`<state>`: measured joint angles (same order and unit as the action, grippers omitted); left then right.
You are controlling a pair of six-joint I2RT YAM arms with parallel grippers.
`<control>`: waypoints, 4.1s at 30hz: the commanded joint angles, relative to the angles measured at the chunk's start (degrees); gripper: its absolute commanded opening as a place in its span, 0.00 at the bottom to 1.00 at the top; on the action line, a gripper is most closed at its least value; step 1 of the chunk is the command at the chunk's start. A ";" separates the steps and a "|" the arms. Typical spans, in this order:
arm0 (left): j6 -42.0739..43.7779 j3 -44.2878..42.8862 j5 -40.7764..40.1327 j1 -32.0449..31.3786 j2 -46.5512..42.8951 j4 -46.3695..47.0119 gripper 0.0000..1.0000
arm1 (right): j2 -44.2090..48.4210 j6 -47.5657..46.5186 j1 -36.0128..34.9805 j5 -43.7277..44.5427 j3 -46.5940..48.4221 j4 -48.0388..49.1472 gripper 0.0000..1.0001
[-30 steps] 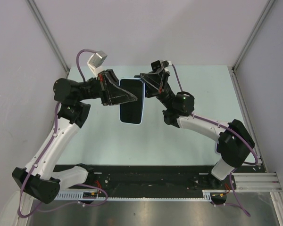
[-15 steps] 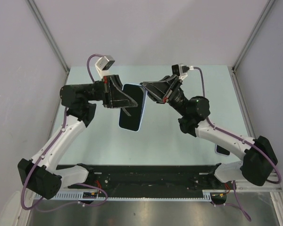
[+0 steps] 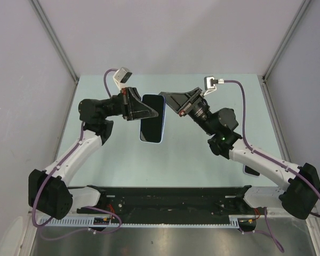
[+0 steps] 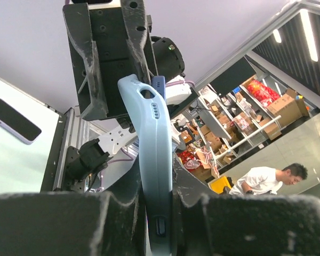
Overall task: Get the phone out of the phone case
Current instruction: Remove the phone case from the phone.
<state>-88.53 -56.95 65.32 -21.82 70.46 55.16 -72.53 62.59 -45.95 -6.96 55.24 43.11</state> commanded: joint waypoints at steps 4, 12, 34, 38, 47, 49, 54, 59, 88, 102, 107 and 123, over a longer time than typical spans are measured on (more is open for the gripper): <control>2.57 -4.31 -13.20 -0.85 -0.41 11.82 0.00 | -5.69 -5.90 -3.18 -15.35 -12.70 -27.21 0.41; 3.19 -2.12 -12.94 -0.32 3.10 12.17 0.00 | -6.74 -5.02 -2.21 -21.24 -13.85 -23.34 0.42; 22.34 6.24 -13.20 1.79 19.28 -5.28 0.10 | -19.59 10.20 5.17 -30.84 -21.23 1.38 0.00; 33.47 4.13 -15.13 1.79 18.32 -16.98 0.53 | -16.59 7.20 7.89 -26.97 -21.32 -10.65 0.00; 44.40 0.52 -19.43 1.70 18.31 -33.96 1.00 | -8.52 2.64 15.10 -21.26 -19.31 -24.89 0.00; 46.33 0.26 -22.41 1.70 18.14 -38.09 1.00 | -6.75 -3.42 15.45 -16.87 -17.20 -35.22 0.00; 51.61 -1.23 -34.89 1.79 13.41 -52.66 1.00 | -3.76 -16.34 19.31 -8.17 -7.63 -54.78 0.00; 54.60 -2.73 -42.72 1.79 5.76 -60.77 1.00 | -5.33 -32.66 20.38 2.28 3.71 -74.73 0.00; 53.03 1.05 -47.04 1.78 4.34 -70.54 1.00 | -26.34 -38.77 5.44 16.55 8.58 -92.51 0.22; 51.18 2.10 -44.32 1.61 5.66 -68.87 1.00 | -31.26 -35.08 4.82 14.69 -0.84 -86.97 0.24; 49.95 3.07 -45.01 -0.32 6.97 -68.78 1.00 | -32.06 -35.25 5.43 18.56 -0.93 -88.90 0.25; 28.33 4.48 -47.83 -20.44 27.62 -61.22 0.51 | -30.30 -36.39 6.75 15.93 -1.63 -87.76 0.27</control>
<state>-55.02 -53.17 17.78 -41.54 95.79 -9.37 -97.01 27.16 -39.57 10.70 61.01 -34.44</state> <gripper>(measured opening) 0.574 0.265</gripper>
